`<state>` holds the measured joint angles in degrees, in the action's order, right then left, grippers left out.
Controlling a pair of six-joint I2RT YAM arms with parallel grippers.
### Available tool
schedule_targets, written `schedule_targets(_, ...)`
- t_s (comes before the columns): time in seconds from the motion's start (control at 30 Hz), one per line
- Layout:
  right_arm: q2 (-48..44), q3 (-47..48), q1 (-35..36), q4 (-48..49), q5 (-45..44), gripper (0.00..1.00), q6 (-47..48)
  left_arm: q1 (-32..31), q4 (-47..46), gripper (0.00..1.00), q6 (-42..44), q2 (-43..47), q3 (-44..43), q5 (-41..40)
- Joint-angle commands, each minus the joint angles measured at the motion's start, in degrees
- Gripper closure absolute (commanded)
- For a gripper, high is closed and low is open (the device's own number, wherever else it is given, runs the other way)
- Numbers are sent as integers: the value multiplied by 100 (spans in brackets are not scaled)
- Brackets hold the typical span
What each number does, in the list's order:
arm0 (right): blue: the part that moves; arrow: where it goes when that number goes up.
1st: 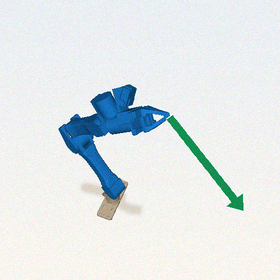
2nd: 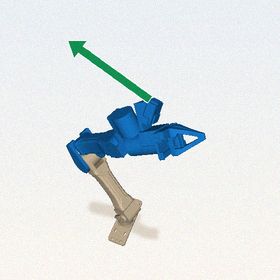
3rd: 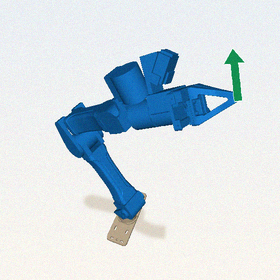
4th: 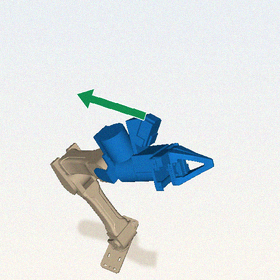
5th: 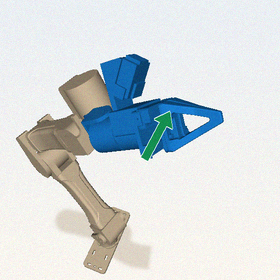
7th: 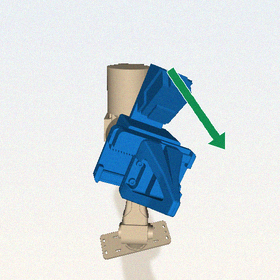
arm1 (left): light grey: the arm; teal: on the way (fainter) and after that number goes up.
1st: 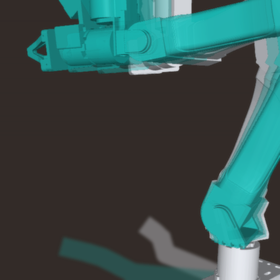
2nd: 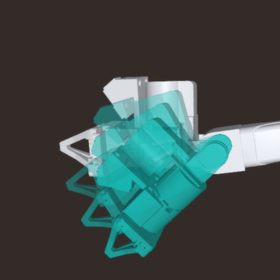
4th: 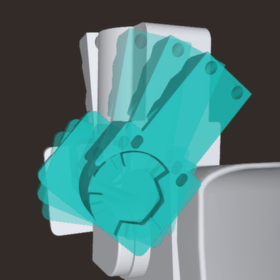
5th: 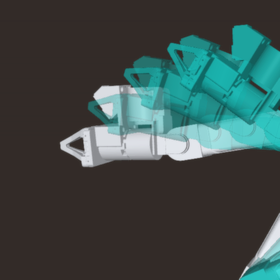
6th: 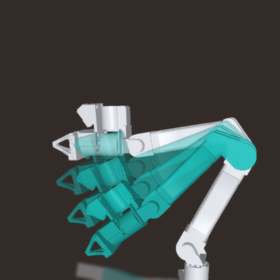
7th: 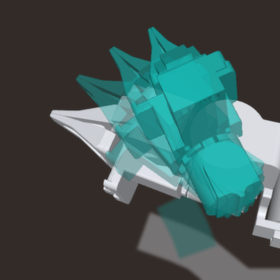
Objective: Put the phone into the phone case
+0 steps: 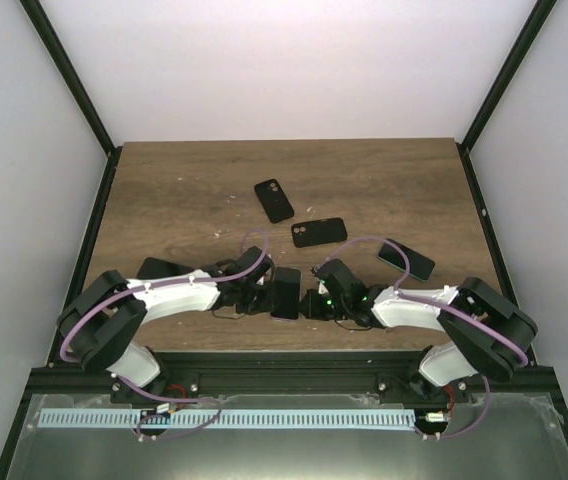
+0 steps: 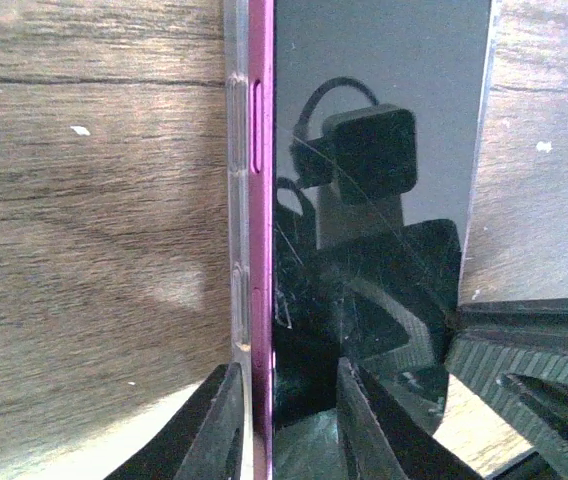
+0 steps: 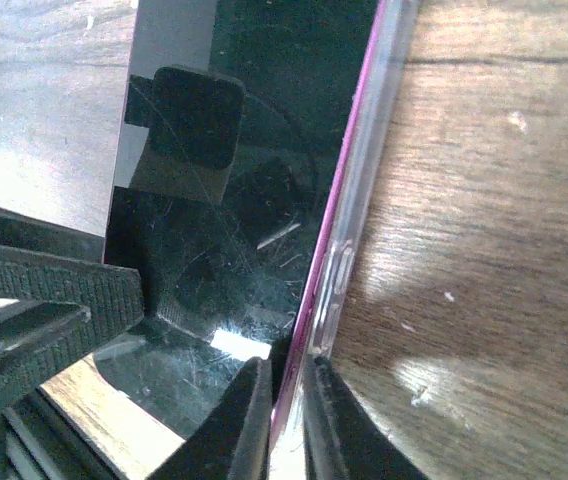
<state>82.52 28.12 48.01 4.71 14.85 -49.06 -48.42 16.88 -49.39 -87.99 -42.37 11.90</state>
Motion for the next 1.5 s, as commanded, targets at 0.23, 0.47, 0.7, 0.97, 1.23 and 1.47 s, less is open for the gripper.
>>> schedule_targets(0.23,-928,-138,-71,-19,-626,65,76,341,-20,67,322,197,-91,92)
schedule_targets(0.47,-714,-125,-320,286,-329,58,32,359,-72,72,475,-139,-112,5)
schedule_targets(0.7,-170,-210,-380,827,37,58,-117,366,-258,79,479,-249,-1,58)
schedule_targets(0.97,257,-147,-380,1250,328,51,-368,464,-616,83,334,-182,384,292)
schedule_targets(1.23,570,-302,-380,2382,997,45,-770,492,-821,85,236,-87,661,395)
schedule_targets(1.47,572,-381,-385,2974,1208,45,-893,520,-1055,85,131,28,891,597)
